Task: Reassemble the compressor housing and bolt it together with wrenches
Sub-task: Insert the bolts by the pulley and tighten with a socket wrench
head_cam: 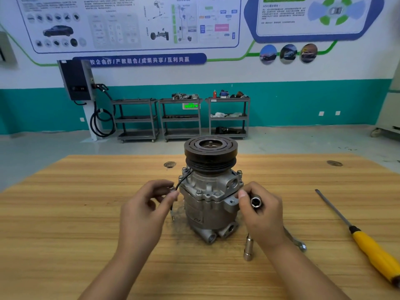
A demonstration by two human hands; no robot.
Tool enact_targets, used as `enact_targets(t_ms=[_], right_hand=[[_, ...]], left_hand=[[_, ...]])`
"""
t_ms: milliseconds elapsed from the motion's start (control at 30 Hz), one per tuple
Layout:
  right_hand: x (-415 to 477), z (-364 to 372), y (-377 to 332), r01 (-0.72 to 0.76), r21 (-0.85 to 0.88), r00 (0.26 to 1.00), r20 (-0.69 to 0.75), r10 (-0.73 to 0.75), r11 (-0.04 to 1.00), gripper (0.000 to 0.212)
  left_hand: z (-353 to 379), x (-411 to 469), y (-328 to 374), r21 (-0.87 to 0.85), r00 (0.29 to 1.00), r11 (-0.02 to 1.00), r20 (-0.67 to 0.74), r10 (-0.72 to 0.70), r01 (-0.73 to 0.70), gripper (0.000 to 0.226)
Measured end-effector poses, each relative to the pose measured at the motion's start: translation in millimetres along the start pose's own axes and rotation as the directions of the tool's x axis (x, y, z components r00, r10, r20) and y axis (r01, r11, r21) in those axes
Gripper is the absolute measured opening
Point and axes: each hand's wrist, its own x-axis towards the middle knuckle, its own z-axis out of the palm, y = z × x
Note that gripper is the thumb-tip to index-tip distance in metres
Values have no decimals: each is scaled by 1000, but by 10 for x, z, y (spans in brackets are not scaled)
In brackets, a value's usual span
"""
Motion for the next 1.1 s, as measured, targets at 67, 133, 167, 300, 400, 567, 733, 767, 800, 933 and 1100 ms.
enact_targets(t_ms=[67,133,167,300,400,567,733,767,800,933,1100], right_hand=[[-1,-6,2,-8,-2,1000,-1,8,1000,21],[-2,-9,3,-20,1,1000,5,20,1000,21],[-4,-7,5,-23,0,1000,11,23,1000,21],[-19,-1,21,-32,0,999,28,32,1000,26],[-14,-12,17,-43,-8,998,50,43,999,27],[87,-183,-37,-170,65,947,286,145,983,12],[213,-460,-32,-440,-18,686,638,349,898,6],[228,-487,-27,-488,-35,629,679,379,872,5],[240,-509,-17,-538,-45,572,715,403,842,5],[292,-591,18,-649,-88,403,803,439,756,7],[394,-661,1,-571,-63,481,782,396,818,10]], left_hand=[[61,-7,110,-64,999,998,23,27,-25,21],[145,13,171,-112,999,993,37,28,-24,18],[193,26,188,-129,999,991,47,26,-20,17],[386,47,212,-85,995,995,69,66,-60,21],[501,53,206,42,991,990,33,132,-134,28],[574,84,135,110,949,944,67,307,-312,17],[565,98,105,39,945,946,74,320,-323,27],[567,95,98,29,943,944,72,326,-329,29],[571,90,92,25,938,940,69,339,-341,30],[586,57,73,-3,933,934,49,357,-357,27],[602,46,18,-7,927,930,74,368,-368,25]])
